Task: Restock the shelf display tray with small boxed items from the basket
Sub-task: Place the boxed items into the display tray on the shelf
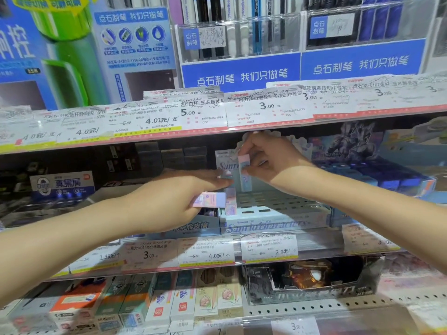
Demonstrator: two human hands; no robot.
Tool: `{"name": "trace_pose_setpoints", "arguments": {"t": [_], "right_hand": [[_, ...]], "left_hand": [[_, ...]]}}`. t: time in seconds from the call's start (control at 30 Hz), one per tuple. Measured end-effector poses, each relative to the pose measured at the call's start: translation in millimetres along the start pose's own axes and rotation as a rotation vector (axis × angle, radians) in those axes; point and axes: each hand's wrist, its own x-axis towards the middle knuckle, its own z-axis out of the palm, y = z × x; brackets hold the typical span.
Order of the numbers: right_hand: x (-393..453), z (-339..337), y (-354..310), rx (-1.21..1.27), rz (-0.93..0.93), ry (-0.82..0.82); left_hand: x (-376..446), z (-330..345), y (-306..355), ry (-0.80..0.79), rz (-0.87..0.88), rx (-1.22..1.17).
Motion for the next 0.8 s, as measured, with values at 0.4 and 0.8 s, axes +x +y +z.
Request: {"name": "trace_pose_setpoints", "arguments": {"t": [0.4,0.8], "right_hand": [[1,10,8,-0.082,0.005,-0.026],[5,11,9,-0.121,-0.031,-0.053]], "left_hand": [[10,13,-21,0.04,0.157,-0.054],[15,16,-24,0.084,0.152,-0.034]]}}
